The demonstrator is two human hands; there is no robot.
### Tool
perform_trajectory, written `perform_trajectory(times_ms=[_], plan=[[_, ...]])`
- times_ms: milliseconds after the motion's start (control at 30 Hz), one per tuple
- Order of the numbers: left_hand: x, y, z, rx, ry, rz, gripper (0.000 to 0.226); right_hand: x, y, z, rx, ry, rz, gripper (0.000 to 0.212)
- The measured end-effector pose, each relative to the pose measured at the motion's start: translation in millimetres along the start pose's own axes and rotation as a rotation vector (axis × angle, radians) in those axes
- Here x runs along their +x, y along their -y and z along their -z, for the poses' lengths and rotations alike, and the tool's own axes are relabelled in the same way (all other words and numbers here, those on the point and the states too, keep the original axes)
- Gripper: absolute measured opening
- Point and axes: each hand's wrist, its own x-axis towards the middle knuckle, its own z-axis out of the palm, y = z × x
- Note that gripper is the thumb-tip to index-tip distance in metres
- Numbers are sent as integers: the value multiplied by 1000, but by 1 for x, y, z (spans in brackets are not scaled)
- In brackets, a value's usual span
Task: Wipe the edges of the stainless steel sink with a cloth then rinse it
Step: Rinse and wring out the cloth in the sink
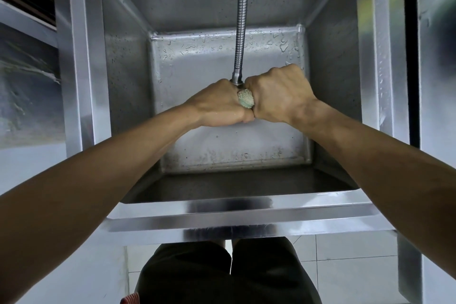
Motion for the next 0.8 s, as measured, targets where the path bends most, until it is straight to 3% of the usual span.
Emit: perform_trajectory(times_ms=[267,567,800], plan=[[-11,-5,-4,-73,13,-81,20,-3,2,7,-32,41,34,27],[-13,-7,4,-114,27,35,22,-1,5,22,-43,23,33,29],[-16,-10,2,-138,42,25,26,-2,4,19,-60,43,62,24]])
